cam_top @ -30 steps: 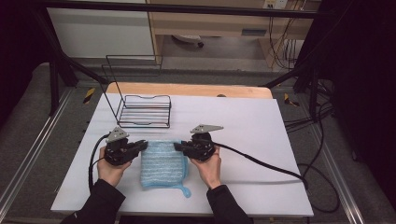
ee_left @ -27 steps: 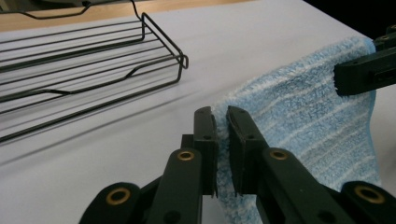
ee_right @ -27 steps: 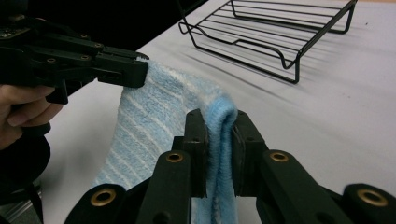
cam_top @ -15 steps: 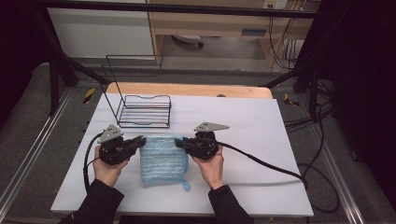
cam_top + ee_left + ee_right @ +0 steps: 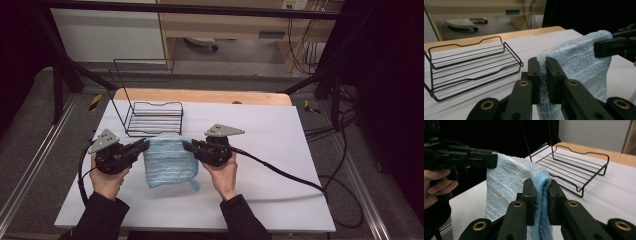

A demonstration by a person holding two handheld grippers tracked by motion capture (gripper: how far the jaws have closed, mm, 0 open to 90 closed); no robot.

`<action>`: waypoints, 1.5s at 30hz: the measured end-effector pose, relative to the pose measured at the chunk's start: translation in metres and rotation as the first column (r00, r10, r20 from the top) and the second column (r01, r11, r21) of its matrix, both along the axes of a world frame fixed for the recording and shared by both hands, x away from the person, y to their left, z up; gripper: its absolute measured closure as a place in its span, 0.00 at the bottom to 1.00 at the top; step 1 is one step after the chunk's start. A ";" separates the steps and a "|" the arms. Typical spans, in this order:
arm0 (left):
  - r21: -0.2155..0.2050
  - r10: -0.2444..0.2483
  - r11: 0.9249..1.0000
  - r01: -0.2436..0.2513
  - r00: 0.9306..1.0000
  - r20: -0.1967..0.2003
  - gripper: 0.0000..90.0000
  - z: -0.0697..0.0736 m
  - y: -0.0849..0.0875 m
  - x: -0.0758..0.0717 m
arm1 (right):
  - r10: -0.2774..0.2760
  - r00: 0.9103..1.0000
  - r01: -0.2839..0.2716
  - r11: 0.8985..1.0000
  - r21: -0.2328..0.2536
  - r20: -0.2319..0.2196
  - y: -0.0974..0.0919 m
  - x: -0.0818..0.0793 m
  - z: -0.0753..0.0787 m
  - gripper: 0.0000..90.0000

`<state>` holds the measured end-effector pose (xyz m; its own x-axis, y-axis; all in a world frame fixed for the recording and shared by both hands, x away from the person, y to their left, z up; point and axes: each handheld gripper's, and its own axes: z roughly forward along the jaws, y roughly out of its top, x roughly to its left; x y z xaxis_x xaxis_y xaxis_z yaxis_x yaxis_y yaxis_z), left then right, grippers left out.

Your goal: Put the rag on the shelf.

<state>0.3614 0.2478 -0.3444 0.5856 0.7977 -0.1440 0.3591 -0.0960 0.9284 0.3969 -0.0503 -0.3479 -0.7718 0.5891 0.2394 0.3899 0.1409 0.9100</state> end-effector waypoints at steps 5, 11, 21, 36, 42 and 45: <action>-0.019 0.013 1.000 -0.013 1.000 0.020 0.91 0.006 0.005 -0.002 | 0.000 1.000 0.000 1.000 0.000 0.031 0.005 0.000 0.008 0.88; -0.045 0.031 0.999 -0.029 0.998 0.048 0.91 0.014 0.012 -0.004 | 0.001 0.998 -0.001 1.000 0.004 0.068 0.013 0.000 0.019 0.89; -0.077 0.052 0.996 -0.044 0.994 0.095 0.91 0.029 0.021 -0.006 | 0.002 0.992 -0.004 1.000 0.015 0.123 0.023 0.001 0.036 0.89; -0.122 0.081 0.991 -0.061 0.982 0.168 0.91 0.059 0.031 0.003 | -0.024 0.978 0.013 0.998 0.054 0.205 0.035 0.003 0.068 0.89; -0.148 0.094 0.987 -0.065 0.976 0.195 0.91 0.072 0.035 0.009 | -0.038 0.970 0.023 0.998 0.067 0.242 0.040 0.005 0.083 0.89; -0.160 0.099 0.985 -0.067 0.974 0.205 0.91 0.077 0.036 0.011 | -0.042 0.967 0.025 0.997 0.071 0.250 0.041 0.006 0.087 0.89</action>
<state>0.3726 0.2840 -0.2672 0.5483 0.8233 -0.1467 0.1541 0.0729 0.9854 0.4029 -0.0089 -0.2612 -0.7924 0.6047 0.0801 0.1507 0.0669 0.9863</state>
